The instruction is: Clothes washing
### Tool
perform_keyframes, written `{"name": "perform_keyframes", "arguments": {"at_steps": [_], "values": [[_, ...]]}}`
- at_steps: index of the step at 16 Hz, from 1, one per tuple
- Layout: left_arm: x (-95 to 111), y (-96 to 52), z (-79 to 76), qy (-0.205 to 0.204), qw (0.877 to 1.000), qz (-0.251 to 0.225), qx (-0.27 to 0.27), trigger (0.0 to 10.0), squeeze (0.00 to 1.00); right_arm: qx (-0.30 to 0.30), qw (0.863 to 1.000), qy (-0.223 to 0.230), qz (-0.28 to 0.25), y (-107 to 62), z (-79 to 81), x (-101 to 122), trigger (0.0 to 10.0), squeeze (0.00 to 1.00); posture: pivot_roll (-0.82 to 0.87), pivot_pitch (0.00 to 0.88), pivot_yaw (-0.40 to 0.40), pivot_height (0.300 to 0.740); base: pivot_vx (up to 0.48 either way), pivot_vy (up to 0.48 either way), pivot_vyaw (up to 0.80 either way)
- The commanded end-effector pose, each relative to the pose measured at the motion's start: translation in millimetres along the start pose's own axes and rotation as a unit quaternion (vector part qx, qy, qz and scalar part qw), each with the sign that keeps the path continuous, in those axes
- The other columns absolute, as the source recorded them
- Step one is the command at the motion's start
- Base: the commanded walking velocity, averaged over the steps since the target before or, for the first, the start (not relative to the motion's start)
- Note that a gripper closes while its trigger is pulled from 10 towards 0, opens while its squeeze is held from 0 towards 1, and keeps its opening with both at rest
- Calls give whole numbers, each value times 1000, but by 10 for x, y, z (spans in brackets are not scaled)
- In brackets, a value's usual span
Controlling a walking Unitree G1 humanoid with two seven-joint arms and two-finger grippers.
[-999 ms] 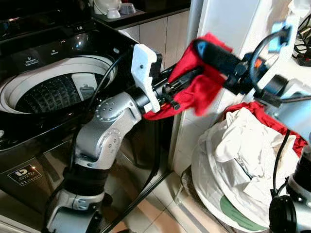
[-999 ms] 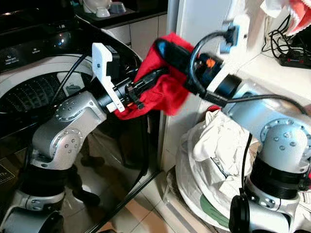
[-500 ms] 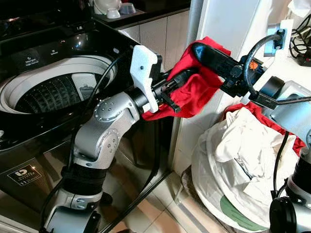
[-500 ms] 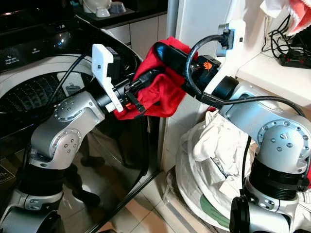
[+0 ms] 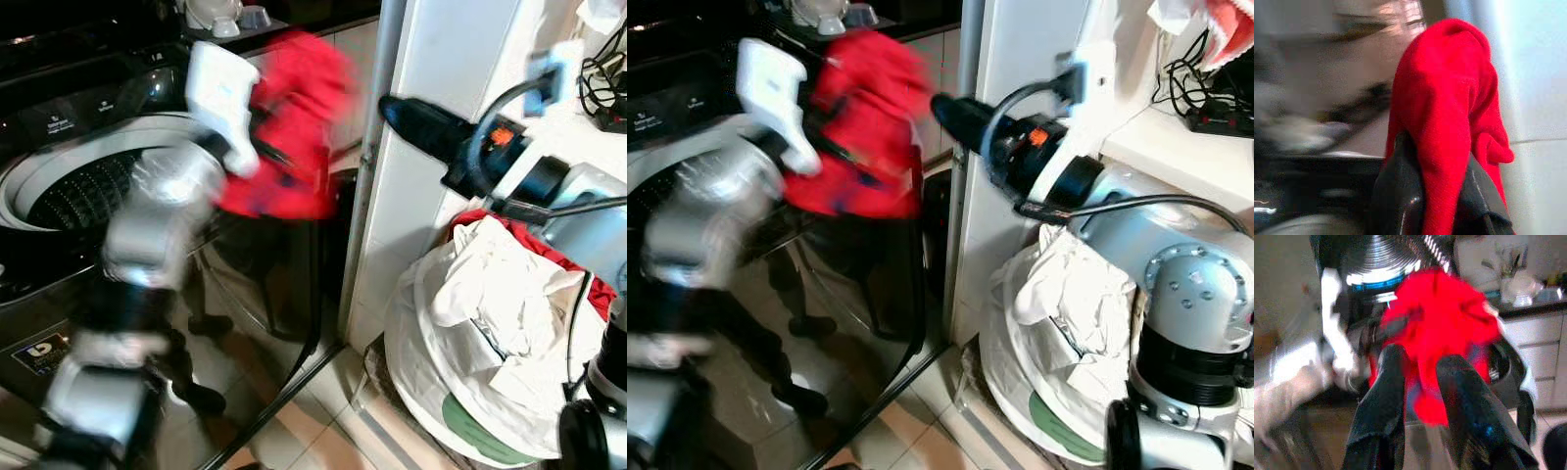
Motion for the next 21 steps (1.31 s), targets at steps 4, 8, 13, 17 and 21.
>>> {"name": "perform_keyframes", "arguments": {"at_steps": [4, 8, 13, 17, 21], "values": [[-211, 119, 791, 214, 965, 129, 77, 10000, 0, 81, 996, -13, 39, 238, 466, -250, 10000, 0, -58, 0, 20, 740, 0, 0, 0], [-717, 51, 773, 205, 948, 243, 34, 10000, 1000, 85, 992, -41, 84, 349, 567, -485, 10000, 0, -73, 0, 39, 740, 0, 0, 0], [-1002, -83, 767, 199, 926, 322, 2, 10000, 1000, 70, 993, -50, 87, 354, 510, -504, 10000, 0, -78, 0, 45, 740, 0, 0, 0], [-1041, -126, 778, 192, 922, 337, -13, 10000, 1000, 50, 993, -51, 89, 347, 406, -510, 10000, 0, -78, 0, 45, 740, 0, 0, 0], [-693, 137, 537, 96, 968, 230, -34, 10000, 0, -191, 973, -72, 107, 202, -515, -562, 10000, 0, -78, 0, 47, 740, 0, 0, 0]]}}
Point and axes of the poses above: a point about 5 cm out from each wrist's last joint towards the gripper, its own y axis pointing out of the wrist towards the gripper, its own x axis along the axis of the wrist's last joint, z = x × y, the point moved 6 cm from there along y, pointing out of the wrist towards the gripper, and after that the axes turned 3 degrees about -y, right-handed, at the moved point
